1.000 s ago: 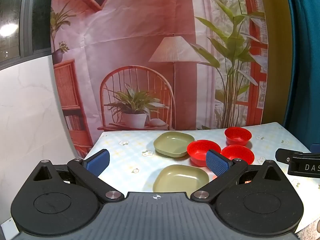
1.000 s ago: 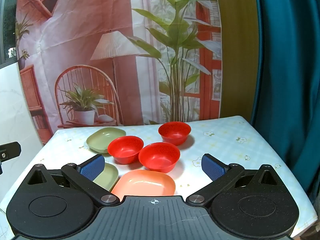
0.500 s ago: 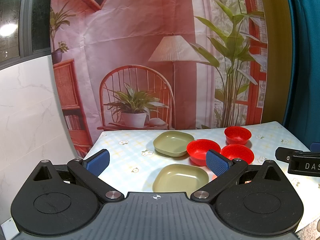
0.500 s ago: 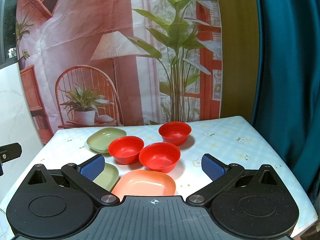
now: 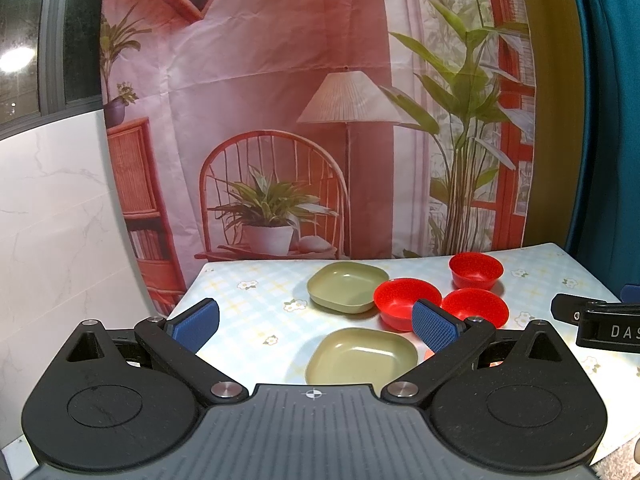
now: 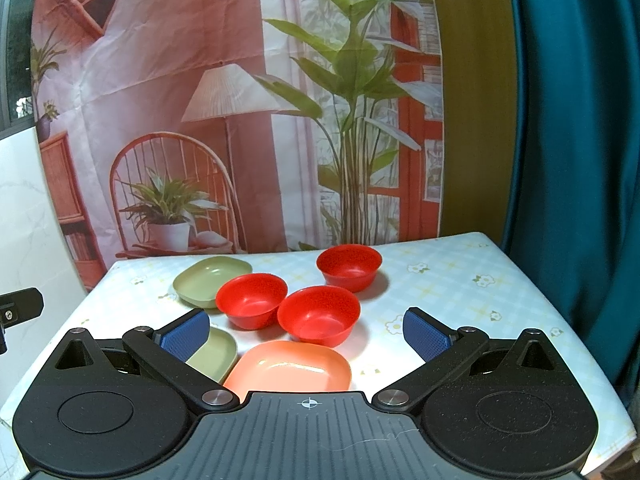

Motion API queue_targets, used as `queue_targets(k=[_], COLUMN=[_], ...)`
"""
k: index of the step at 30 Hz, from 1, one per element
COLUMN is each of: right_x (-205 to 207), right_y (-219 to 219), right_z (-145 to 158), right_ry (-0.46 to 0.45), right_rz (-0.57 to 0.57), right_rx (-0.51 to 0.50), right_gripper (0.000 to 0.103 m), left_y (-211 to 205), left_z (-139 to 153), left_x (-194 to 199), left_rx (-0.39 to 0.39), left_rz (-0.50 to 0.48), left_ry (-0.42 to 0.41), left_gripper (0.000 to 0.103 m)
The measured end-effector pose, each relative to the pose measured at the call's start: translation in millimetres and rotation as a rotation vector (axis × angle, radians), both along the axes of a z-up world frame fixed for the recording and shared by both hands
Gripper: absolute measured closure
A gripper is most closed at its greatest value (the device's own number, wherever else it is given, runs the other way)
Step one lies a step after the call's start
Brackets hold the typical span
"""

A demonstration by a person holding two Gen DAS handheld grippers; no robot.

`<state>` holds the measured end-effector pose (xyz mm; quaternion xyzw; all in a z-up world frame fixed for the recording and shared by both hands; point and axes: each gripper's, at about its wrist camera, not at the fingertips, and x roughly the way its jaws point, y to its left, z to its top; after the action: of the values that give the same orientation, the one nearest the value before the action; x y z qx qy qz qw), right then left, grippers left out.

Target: Organize plates and bowls

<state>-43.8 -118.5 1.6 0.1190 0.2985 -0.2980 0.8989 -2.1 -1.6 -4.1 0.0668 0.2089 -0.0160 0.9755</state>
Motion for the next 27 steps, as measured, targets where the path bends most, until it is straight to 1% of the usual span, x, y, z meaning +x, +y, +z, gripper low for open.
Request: queue_targets(k=[27], right_x=[-1.0], right_y=[-1.2], right_z=[-1.7], right_ry=[-0.002], right_rz=[-0.001], right_rx=[-0.001], right_gripper=[0.000], left_y=[-0.2], left_z=[0.4], left_x=[-0.4], left_rx=[-0.001], left_rz=[0.001], left_ry=[0.001], left_gripper=[0.000])
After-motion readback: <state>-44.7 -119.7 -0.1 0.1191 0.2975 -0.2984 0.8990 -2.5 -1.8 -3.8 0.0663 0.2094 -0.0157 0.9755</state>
